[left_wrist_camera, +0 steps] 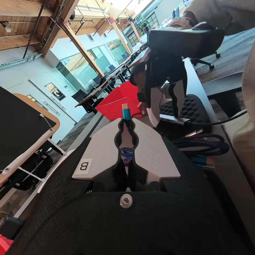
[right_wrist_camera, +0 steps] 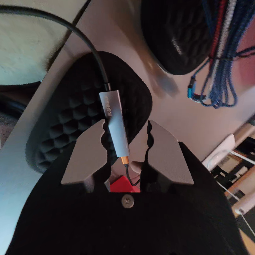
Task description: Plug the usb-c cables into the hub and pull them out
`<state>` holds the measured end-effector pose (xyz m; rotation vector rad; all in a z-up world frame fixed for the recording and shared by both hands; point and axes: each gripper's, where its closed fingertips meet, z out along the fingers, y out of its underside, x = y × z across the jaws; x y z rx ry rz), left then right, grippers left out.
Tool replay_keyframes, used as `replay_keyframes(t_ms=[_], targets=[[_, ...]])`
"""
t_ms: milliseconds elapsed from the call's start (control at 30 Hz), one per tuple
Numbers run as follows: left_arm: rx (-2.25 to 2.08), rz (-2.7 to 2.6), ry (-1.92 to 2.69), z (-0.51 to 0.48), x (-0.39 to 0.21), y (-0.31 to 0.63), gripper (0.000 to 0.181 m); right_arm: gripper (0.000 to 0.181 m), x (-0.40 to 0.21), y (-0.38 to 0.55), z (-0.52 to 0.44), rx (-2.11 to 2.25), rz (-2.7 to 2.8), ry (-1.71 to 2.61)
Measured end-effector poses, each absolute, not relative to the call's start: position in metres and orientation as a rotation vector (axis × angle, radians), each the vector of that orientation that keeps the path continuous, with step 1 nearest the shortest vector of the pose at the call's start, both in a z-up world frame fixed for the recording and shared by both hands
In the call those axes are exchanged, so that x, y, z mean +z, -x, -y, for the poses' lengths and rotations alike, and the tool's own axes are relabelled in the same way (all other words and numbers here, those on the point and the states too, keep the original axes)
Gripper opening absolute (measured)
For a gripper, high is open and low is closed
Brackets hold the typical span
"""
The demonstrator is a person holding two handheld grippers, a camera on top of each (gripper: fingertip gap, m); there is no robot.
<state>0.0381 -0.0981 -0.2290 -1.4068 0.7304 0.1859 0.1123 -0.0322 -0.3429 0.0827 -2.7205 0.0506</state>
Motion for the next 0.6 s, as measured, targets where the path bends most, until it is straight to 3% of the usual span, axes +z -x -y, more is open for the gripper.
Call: replay_keyframes(t_ms=[133,267,367,600], targets=[[0.16,-0.72,1.393,0.096,-0.229,-0.039,0.007,0.054,-0.333,-0.115,0.028,0.155,2.457,-0.11],[0.166,-0.729,1.404,0.094,-0.233,-0.04,0.007,0.023,-0.34,-0.116,0.03,0.23,2.152,-0.223],[0.121,-0.78,1.415,0.094,-0.237,-0.051,0.007,0.023,-0.338,-0.101,0.034,0.239,2.023,-0.192],[0.078,-1.016,1.588,0.098,-0.266,-0.074,0.007,0.023,-0.345,-0.088,0.037,0.281,2.394,-0.106]])
